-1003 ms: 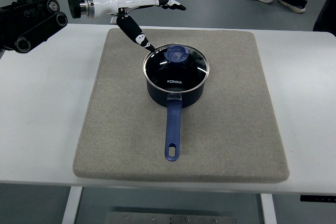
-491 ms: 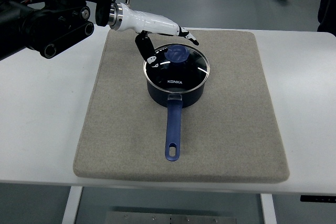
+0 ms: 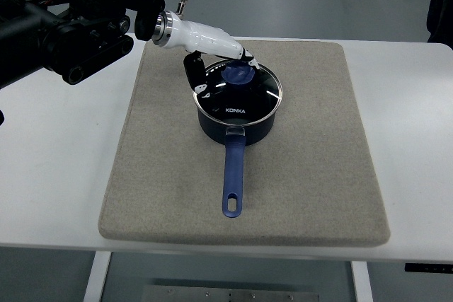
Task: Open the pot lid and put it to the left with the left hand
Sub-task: 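Lower the left hand onto the blue lid knob, then close the left hand fingers around the blue knob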
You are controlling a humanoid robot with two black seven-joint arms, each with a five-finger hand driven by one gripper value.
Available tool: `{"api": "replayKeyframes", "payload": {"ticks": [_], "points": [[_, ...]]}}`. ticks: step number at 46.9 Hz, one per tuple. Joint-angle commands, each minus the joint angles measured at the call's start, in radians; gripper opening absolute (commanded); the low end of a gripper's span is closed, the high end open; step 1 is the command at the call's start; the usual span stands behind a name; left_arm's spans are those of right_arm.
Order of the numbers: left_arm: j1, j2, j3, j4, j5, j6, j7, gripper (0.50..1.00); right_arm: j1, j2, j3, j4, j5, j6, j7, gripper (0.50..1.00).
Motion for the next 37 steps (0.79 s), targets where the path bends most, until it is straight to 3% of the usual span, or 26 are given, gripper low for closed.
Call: {"api": "replayKeyframes", "payload": {"ticks": [1, 12, 33, 37], "points": [[0.000, 0.000, -0.001, 0.000, 0.000, 0.000, 0.000, 0.840, 0.000, 0.000, 0.000, 0.000, 0.000, 0.000, 0.000, 0.917], [-0.003, -0.002, -0.009, 0.000, -0.002, 0.000, 0.000, 0.778, 0.000, 0.000, 0.000, 0.000, 0.000, 0.000, 0.000, 0.917], [-0.004, -0.002, -0.012, 0.001, -0.005, 0.000, 0.000, 0.776, 0.000, 0.000, 0.000, 0.000, 0.000, 0.000, 0.000, 0.917], [-0.004, -0.002, -0.012, 0.001, -0.005, -0.002, 0.000, 0.714, 0.000, 0.000, 0.000, 0.000, 0.000, 0.000, 0.000, 0.917]]}}
